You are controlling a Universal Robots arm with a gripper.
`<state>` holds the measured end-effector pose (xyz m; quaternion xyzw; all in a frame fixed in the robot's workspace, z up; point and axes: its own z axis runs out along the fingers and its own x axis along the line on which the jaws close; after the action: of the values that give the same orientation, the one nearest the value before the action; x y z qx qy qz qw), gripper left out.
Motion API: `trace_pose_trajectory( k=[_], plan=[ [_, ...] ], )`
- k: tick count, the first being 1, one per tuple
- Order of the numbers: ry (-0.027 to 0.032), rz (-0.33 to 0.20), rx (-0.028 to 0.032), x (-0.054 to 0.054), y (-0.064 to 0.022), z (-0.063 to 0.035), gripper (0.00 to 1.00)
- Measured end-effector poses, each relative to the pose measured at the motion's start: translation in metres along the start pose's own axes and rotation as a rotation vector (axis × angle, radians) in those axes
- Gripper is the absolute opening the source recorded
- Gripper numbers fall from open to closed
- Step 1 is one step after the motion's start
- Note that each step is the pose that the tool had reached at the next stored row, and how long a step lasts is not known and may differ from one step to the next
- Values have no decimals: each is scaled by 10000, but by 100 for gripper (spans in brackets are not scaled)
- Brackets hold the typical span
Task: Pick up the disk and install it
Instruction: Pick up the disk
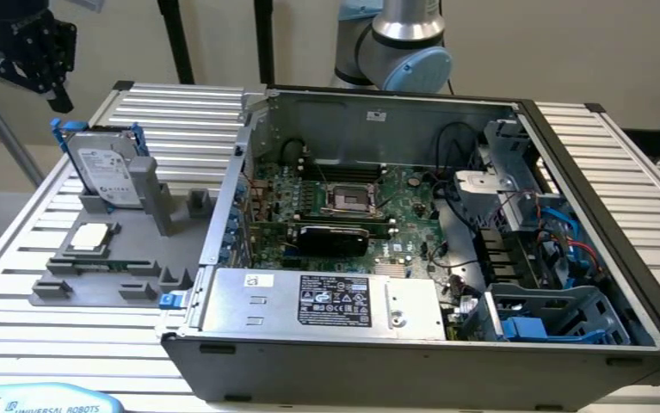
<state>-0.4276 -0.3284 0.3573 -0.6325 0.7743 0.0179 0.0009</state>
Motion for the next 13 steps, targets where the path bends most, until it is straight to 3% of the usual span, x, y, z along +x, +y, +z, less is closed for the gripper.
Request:
trace_pose_trajectory(
  k=[13],
  plan=[
    [26,-1215,-1,-23,5,1,11]
  ],
)
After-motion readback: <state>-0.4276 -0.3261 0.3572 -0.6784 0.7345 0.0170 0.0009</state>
